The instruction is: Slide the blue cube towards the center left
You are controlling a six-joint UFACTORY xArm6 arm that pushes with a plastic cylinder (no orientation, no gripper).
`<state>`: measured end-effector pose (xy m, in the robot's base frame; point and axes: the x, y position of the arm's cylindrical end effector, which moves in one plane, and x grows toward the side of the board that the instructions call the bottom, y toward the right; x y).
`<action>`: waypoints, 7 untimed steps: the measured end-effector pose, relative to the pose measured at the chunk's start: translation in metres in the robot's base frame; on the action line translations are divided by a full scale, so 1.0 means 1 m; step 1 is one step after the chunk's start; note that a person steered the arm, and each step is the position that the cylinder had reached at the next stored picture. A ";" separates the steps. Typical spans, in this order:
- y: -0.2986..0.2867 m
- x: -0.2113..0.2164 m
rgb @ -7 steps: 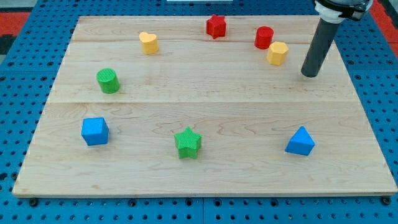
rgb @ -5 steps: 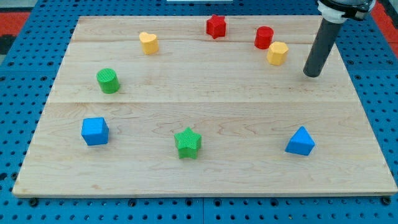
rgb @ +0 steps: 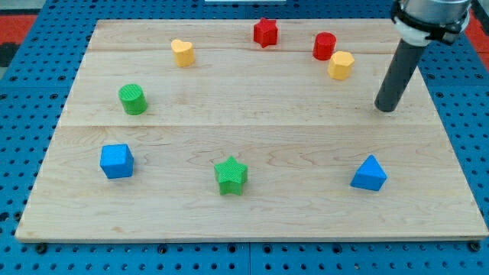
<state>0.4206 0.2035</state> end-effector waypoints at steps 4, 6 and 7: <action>-0.274 0.038; -0.432 0.068; -0.439 0.105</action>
<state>0.5253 -0.2359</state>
